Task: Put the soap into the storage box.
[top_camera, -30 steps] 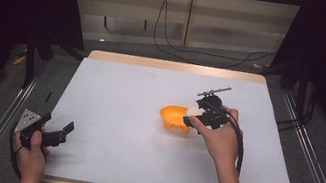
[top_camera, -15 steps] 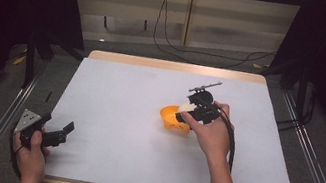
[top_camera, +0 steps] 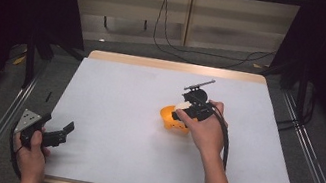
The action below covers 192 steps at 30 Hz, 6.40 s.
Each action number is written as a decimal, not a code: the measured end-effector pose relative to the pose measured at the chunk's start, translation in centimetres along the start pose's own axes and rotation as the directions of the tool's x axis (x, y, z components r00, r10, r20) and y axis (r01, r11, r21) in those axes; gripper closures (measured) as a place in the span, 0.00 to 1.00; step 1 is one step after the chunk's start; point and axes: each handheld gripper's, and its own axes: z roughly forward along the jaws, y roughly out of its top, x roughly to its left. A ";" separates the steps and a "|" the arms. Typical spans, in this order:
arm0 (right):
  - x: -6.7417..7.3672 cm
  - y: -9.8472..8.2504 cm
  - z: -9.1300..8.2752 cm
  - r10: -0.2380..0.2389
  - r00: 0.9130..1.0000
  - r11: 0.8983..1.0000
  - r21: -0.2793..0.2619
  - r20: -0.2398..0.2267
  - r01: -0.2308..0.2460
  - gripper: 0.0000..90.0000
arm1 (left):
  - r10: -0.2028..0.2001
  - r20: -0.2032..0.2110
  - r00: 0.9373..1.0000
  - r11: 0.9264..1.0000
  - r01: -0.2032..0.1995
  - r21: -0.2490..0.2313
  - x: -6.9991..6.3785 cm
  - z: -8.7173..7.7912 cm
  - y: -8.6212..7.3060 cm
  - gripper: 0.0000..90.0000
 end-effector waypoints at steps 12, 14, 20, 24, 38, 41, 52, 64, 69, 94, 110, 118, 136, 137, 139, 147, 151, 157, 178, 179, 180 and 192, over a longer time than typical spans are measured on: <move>0.1 0.3 1.1 0.018 1.000 1.000 0.011 0.007 -0.018 0.26 | 0.000 0.000 1.000 1.000 0.000 0.000 0.0 0.0 0.0 0.02; 0.1 0.3 1.3 0.026 1.000 1.000 0.015 0.012 -0.027 0.26 | 0.001 0.001 1.000 1.000 -0.001 0.000 0.0 0.0 0.0 0.02; 0.3 0.3 2.0 0.035 0.999 0.999 0.029 0.017 -0.036 0.26 | 0.004 -0.001 1.000 1.000 -0.004 0.001 0.0 0.0 0.0 0.02; 0.4 0.3 2.3 0.039 0.999 0.999 0.032 0.021 -0.040 0.26 | 0.004 -0.001 1.000 1.000 -0.004 0.001 0.0 0.0 0.0 0.02; 0.4 0.1 2.9 0.064 0.998 0.997 0.049 0.026 -0.065 0.26 | 0.000 0.002 1.000 1.000 0.000 0.000 0.0 0.0 0.0 0.02; 0.3 0.1 3.0 0.065 0.998 0.996 0.058 0.024 -0.066 0.26 | 0.001 0.001 1.000 1.000 -0.001 0.000 0.0 0.0 0.0 0.02; -0.1 -0.1 2.6 0.098 0.995 0.995 0.029 0.031 -0.099 0.19 | 0.001 0.002 1.000 1.000 -0.001 0.000 0.0 0.0 0.0 0.02; -0.7 -0.5 0.6 0.114 0.993 0.993 -0.021 0.031 -0.113 0.19 | 0.001 0.002 1.000 1.000 -0.001 0.001 0.0 0.0 0.0 0.01; -1.4 -1.2 -0.1 0.127 0.991 0.991 -0.037 0.041 -0.126 0.19 | 0.003 0.002 1.000 1.000 -0.003 0.003 0.1 0.0 0.0 0.01; -4.8 -3.8 -2.2 0.173 0.982 0.983 -0.073 0.070 -0.168 0.19 | 0.010 -0.001 1.000 1.000 -0.010 0.006 0.0 0.0 0.0 0.01; -6.6 -5.9 -2.5 0.204 0.976 0.977 -0.084 0.076 -0.198 0.18 | 0.009 -0.001 1.000 1.000 -0.009 0.005 -0.1 0.0 0.0 0.01; -7.5 -7.3 -2.7 0.221 0.971 0.973 -0.090 0.087 -0.213 0.10 | 0.010 -0.017 1.000 1.000 -0.010 0.003 -0.1 0.0 0.0 0.01; -9.9 -10.8 -4.0 0.261 0.961 0.961 -0.122 0.093 -0.250 0.00 | 0.021 -0.004 1.000 1.000 -0.021 0.009 0.0 0.0 0.0 0.01; -10.0 -11.0 -4.0 0.262 0.960 0.960 -0.125 0.094 -0.250 0.00 | 0.021 -0.004 1.000 1.000 -0.021 0.010 0.0 0.0 0.0 0.01; -10.3 -11.5 -4.1 0.265 0.959 0.959 -0.125 0.095 -0.253 0.00 | 0.022 -0.004 1.000 1.000 -0.022 0.010 0.0 0.0 0.0 0.01; -11.1 -13.5 -4.6 0.275 0.955 0.955 -0.143 0.109 -0.258 0.00 | 0.023 -0.004 1.000 1.000 -0.023 0.009 -0.1 0.0 0.0 0.01; -11.5 -14.3 -4.7 0.279 0.954 0.955 -0.141 0.113 -0.262 0.00 | 0.025 -0.004 1.000 1.000 -0.025 0.009 -0.1 0.0 0.0 0.01; -12.3 -16.2 -5.2 0.289 0.949 0.952 -0.144 0.124 -0.271 0.00 | 0.026 -0.004 1.000 1.000 -0.026 0.009 -0.1 0.0 0.0 0.01; -14.8 -21.6 -7.7 0.328 0.933 0.927 -0.240 0.152 -0.287 0.00 | 0.032 -0.001 0.999 0.999 -0.032 0.007 -0.1 0.0 0.0 0.01; -15.0 -21.9 -7.9 0.330 0.932 0.926 -0.244 0.151 -0.289 0.00 | 0.030 0.000 1.000 1.000 -0.030 0.007 -0.1 0.0 0.0 0.01; -15.2 -22.4 -8.2 0.333 0.930 0.923 -0.256 0.158 -0.287 0.00 | 0.035 -0.003 0.999 0.999 -0.035 0.006 -0.1 0.0 0.0 0.01; -16.0 -24.5 -9.7 0.335 0.924 0.915 -0.296 0.186 -0.273 0.00 | 0.028 -0.004 1.000 1.000 -0.028 -0.003 -0.2 0.0 0.0 0.01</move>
